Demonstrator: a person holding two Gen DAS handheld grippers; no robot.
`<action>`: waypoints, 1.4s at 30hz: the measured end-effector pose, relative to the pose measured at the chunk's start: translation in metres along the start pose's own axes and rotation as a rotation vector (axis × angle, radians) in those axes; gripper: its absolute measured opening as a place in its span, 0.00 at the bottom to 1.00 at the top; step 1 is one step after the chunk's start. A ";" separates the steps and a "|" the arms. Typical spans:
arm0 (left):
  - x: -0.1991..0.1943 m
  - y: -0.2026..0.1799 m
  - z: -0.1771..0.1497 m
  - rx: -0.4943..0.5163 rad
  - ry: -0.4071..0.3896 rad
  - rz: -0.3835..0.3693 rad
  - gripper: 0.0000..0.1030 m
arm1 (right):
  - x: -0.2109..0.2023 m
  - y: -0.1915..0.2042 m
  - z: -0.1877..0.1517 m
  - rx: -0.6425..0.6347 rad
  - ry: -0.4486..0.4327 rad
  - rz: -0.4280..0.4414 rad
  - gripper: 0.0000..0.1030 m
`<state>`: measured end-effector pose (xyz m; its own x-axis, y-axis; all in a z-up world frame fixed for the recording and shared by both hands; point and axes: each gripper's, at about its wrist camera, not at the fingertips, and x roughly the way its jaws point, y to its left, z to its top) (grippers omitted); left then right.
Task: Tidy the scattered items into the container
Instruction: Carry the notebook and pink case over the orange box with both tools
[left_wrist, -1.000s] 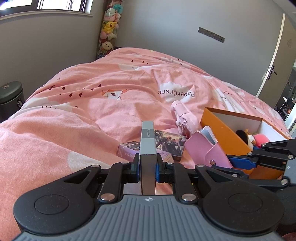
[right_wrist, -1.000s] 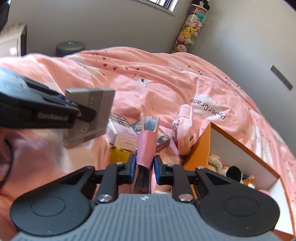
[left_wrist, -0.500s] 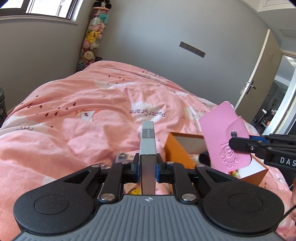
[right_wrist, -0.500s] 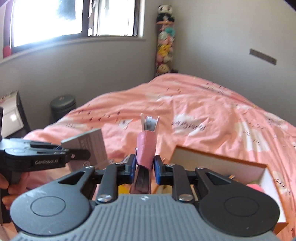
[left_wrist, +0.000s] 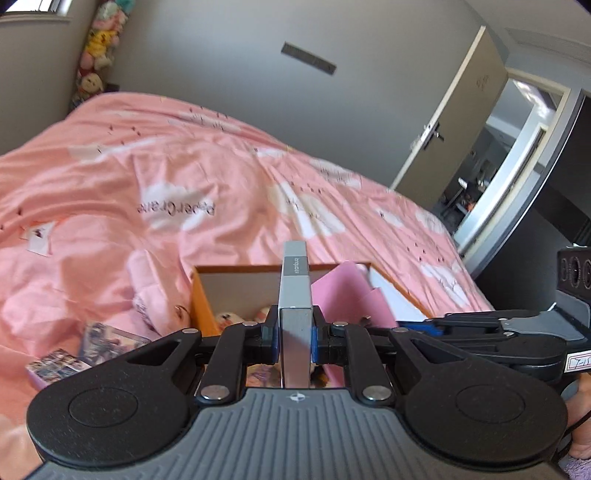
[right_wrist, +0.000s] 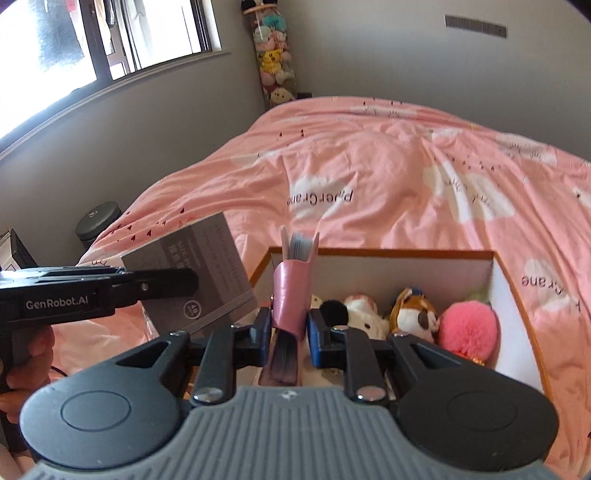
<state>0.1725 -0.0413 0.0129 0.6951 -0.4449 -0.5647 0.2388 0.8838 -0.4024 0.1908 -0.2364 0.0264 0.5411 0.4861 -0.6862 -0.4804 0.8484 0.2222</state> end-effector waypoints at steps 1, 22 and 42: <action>0.008 -0.002 -0.001 0.005 0.019 0.000 0.16 | 0.005 -0.007 -0.001 0.028 0.029 0.025 0.22; 0.081 -0.017 -0.033 0.115 0.339 0.178 0.16 | 0.089 -0.053 -0.002 0.119 0.455 0.143 0.22; 0.067 -0.008 -0.029 0.092 0.403 0.076 0.28 | 0.104 -0.052 -0.003 0.115 0.547 0.134 0.22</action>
<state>0.1981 -0.0821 -0.0428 0.3964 -0.3830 -0.8344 0.2690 0.9174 -0.2932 0.2704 -0.2304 -0.0588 0.0308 0.4377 -0.8986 -0.4254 0.8193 0.3845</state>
